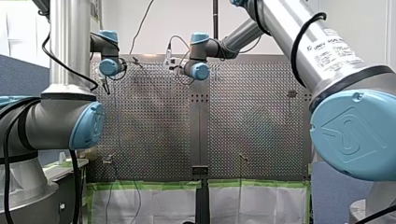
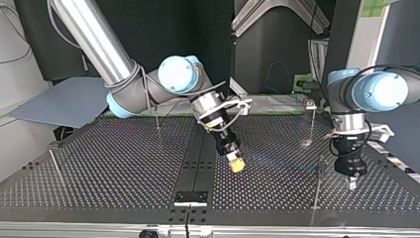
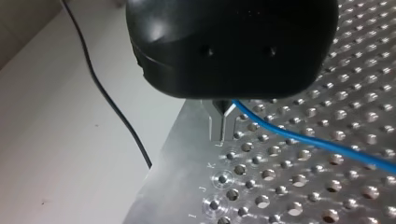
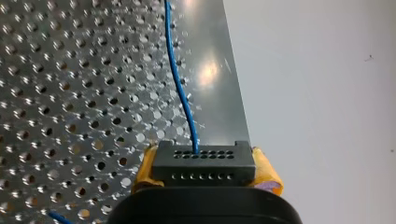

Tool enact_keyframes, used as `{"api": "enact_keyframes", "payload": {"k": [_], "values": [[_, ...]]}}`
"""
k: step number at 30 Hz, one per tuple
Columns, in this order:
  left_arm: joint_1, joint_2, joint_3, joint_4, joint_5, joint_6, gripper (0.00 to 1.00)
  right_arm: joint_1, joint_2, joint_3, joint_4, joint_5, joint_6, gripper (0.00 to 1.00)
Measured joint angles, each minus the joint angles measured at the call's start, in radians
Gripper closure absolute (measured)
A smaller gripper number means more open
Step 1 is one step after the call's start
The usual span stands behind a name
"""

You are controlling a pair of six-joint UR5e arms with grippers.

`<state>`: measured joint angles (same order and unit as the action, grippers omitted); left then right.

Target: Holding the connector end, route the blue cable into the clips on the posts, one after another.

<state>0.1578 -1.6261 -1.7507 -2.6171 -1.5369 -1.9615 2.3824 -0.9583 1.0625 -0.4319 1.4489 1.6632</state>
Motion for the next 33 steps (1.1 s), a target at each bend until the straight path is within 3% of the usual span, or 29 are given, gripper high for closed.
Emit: {"api": "enact_keyframes", "payload": {"k": [16, 33], "values": [[0.012, -0.066, 0.049, 0.003, 0.021, -0.022, 1.0, -0.05, 0.028, -0.054, 0.002, -0.032, 0.008, 1.0], [0.014, -0.071, 0.052, 0.0, 0.023, -0.022, 1.0, -0.088, 0.05, -0.093, 0.003, -0.068, 0.021, 1.0]]}}
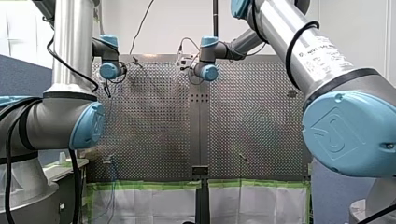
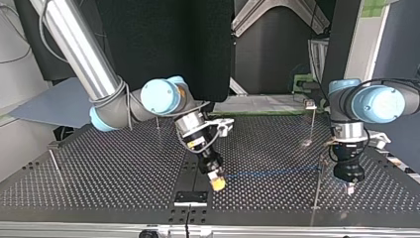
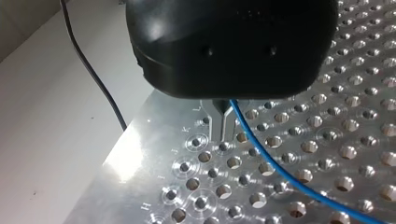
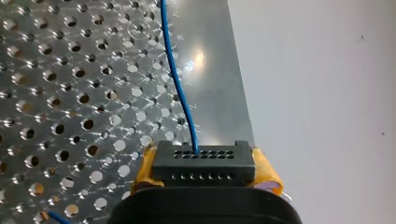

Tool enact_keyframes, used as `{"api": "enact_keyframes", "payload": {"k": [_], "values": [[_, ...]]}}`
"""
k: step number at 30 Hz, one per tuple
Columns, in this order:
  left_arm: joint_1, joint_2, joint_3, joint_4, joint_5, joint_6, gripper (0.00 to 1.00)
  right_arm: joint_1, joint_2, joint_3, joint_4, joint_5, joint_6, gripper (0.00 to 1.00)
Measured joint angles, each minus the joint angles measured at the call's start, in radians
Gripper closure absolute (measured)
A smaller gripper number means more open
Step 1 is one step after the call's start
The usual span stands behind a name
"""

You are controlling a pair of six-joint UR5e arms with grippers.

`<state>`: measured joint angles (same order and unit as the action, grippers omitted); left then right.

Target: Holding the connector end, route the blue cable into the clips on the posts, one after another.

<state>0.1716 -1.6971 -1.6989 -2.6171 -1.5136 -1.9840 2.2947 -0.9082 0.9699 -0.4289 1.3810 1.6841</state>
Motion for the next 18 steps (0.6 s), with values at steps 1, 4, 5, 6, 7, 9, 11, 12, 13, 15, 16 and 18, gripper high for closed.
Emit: {"api": "enact_keyframes", "payload": {"k": [1, 4, 5, 6, 7, 9, 11, 12, 13, 15, 16, 18], "values": [[0.0, 0.0, 0.0, -0.004, 0.0, 0.0, 1.0, -0.001, 0.0, -0.001, 0.001, -0.003, 0.0, 1.0], [0.002, 0.0, 0.0, -0.024, -0.011, -0.001, 1.0, -0.001, 0.0, -0.002, 0.006, -0.008, -0.002, 1.0], [0.003, 0.0, 0.0, -0.032, -0.017, -0.002, 0.91, -0.001, 0.0, -0.002, 0.009, -0.009, -0.003, 1.0], [0.003, 0.0, 0.0, -0.041, -0.025, -0.001, 0.76, -0.002, 0.0, -0.002, 0.012, -0.01, -0.006, 1.0], [0.002, 0.001, 0.0, -0.052, -0.037, -0.001, 0.76, -0.002, 0.0, -0.002, 0.013, -0.01, -0.008, 1.0], [0.002, 0.001, 0.0, -0.065, -0.051, 0.0, 0.48, -0.001, 0.0, -0.002, 0.016, -0.011, -0.011, 1.0], [0.002, 0.003, 0.0, -0.077, -0.064, 0.0, 0.38, -0.001, 0.0, -0.003, 0.017, -0.014, -0.012, 1.0], [0.002, 0.004, 0.0, -0.081, -0.067, 0.0, 0.3, -0.001, 0.0, -0.003, 0.017, -0.016, -0.013, 1.0], [0.001, 0.006, 0.0, -0.085, -0.07, -0.003, 0.3, 0.0, 0.0, -0.003, 0.018, -0.017, -0.013, 1.0], [0.0, 0.011, 0.0, -0.088, -0.073, -0.01, 0.3, 0.0, 0.0, -0.003, 0.019, -0.019, -0.014, 1.0], [-0.001, 0.015, 0.0, -0.088, -0.074, -0.014, 0.3, 0.0, 0.0, -0.003, 0.02, -0.019, -0.014, 1.0], [0.0, 0.024, 0.0, -0.089, -0.074, -0.015, 0.2, 0.001, 0.0, -0.003, 0.023, -0.02, -0.015, 1.0]]}}
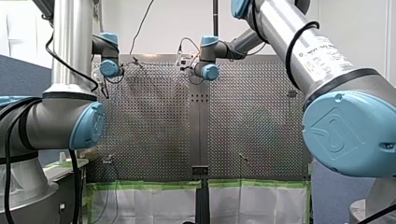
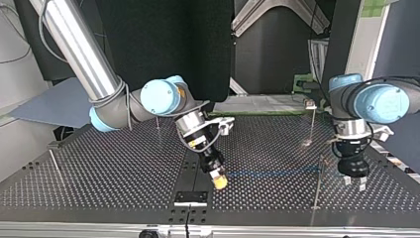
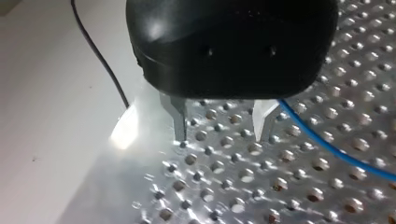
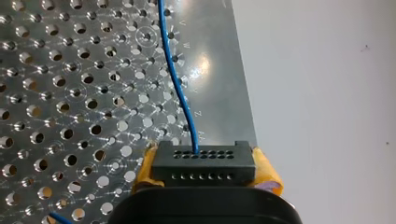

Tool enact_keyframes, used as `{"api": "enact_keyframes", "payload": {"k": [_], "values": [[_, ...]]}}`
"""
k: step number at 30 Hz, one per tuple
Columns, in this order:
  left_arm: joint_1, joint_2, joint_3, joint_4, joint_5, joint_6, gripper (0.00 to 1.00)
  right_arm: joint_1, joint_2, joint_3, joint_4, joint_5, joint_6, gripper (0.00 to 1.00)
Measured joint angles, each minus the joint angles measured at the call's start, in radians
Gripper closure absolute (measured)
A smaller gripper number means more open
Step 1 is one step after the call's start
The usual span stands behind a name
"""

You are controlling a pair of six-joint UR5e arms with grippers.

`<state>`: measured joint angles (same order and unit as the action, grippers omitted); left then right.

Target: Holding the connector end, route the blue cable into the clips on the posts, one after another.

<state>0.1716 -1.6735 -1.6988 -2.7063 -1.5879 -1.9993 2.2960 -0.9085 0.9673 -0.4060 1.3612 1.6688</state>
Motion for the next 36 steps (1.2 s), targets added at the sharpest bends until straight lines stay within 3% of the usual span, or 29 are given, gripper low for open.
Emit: {"api": "enact_keyframes", "payload": {"k": [1, 2, 4, 5, 21, 36], "values": [[0.001, 0.005, 0.0, -0.001, 0.001, 0.001, 0.2, 0.0, 0.0, 0.0, 0.001, 0.0, -0.001, 1.0], [0.001, 0.009, 0.0, -0.004, 0.002, 0.003, 0.07, 0.001, 0.0, 0.0, 0.001, 0.0, -0.001, 1.0], [0.0, 0.016, 0.0, -0.015, 0.002, 0.008, 0.07, 0.001, 0.0, 0.0, 0.002, 0.0, -0.001, 1.0], [0.0, 0.018, 0.0, -0.021, 0.001, 0.009, 0.0, 0.001, 0.0, 0.0, 0.002, 0.0, -0.002, 1.0], [-0.034, 0.037, -0.001, -0.176, -0.044, 0.028, 0.0, -0.003, 0.0, 0.0, 0.015, -0.005, -0.003, 1.0], [-0.088, 0.159, -0.059, -0.346, -0.07, 0.017, 0.0, 0.001, -0.001, -0.001, 0.013, -0.005, -0.003, 1.0]]}}
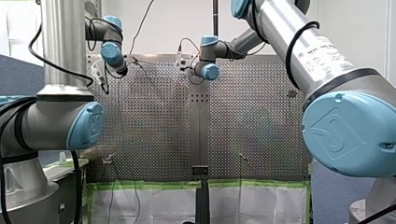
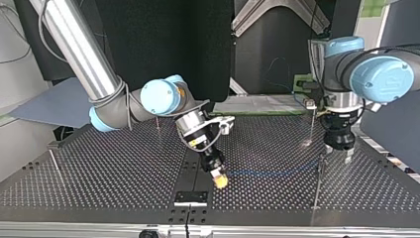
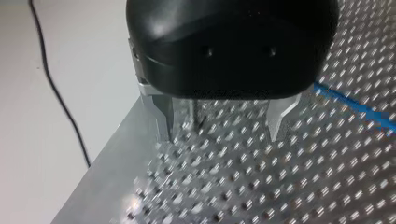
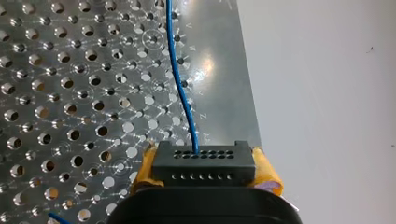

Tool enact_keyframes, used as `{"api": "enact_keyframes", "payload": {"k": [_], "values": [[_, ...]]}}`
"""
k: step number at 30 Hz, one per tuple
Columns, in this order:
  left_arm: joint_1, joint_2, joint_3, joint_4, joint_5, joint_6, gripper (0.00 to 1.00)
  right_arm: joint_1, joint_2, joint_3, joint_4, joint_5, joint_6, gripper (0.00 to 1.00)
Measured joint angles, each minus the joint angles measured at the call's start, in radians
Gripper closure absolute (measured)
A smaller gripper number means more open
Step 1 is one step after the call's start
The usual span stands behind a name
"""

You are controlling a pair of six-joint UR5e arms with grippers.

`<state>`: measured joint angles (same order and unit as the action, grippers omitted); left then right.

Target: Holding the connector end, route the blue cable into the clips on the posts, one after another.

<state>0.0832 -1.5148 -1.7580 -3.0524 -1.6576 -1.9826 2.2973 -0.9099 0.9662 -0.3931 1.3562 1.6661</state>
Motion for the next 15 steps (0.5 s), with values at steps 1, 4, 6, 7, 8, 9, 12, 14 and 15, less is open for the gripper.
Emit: {"api": "enact_keyframes", "payload": {"k": [1, 4, 6, 7, 8, 9, 12, 14, 15], "values": [[-0.005, 0.009, -0.004, -0.013, 0.0, -0.002, 0.0, 0.001, 0.0, 0.0, 0.0, 0.0, 0.0, 1.0], [-0.018, 0.032, -0.008, -0.044, 0.0, -0.01, 0.0, 0.002, 0.0, 0.0, -0.001, 0.0, 0.0, 1.0], [-0.025, 0.045, -0.009, -0.064, 0.0, -0.016, 0.0, 0.003, 0.001, -0.001, -0.001, 0.0, 0.0, 1.0], [-0.029, 0.053, -0.009, -0.075, 0.0, -0.019, 0.0, 0.004, 0.001, -0.001, -0.001, 0.0, 0.0, 1.0], [-0.033, 0.058, -0.009, -0.083, 0.001, -0.021, 0.0, 0.004, 0.001, -0.001, -0.001, 0.0, 0.0, 1.0], [-0.036, 0.063, -0.009, -0.09, 0.001, -0.022, 0.0, 0.004, 0.001, -0.001, -0.001, 0.0, 0.0, 1.0], [-0.045, 0.081, -0.009, -0.105, 0.002, -0.02, 0.0, 0.005, 0.001, -0.001, -0.001, 0.0, 0.0, 1.0], [-0.051, 0.096, -0.009, -0.114, 0.002, -0.015, 0.0, 0.005, 0.001, -0.001, -0.001, 0.0, 0.0, 1.0], [-0.054, 0.103, -0.009, -0.118, 0.003, -0.013, 0.0, 0.006, 0.001, -0.001, 0.0, 0.0, 0.0, 1.0]]}}
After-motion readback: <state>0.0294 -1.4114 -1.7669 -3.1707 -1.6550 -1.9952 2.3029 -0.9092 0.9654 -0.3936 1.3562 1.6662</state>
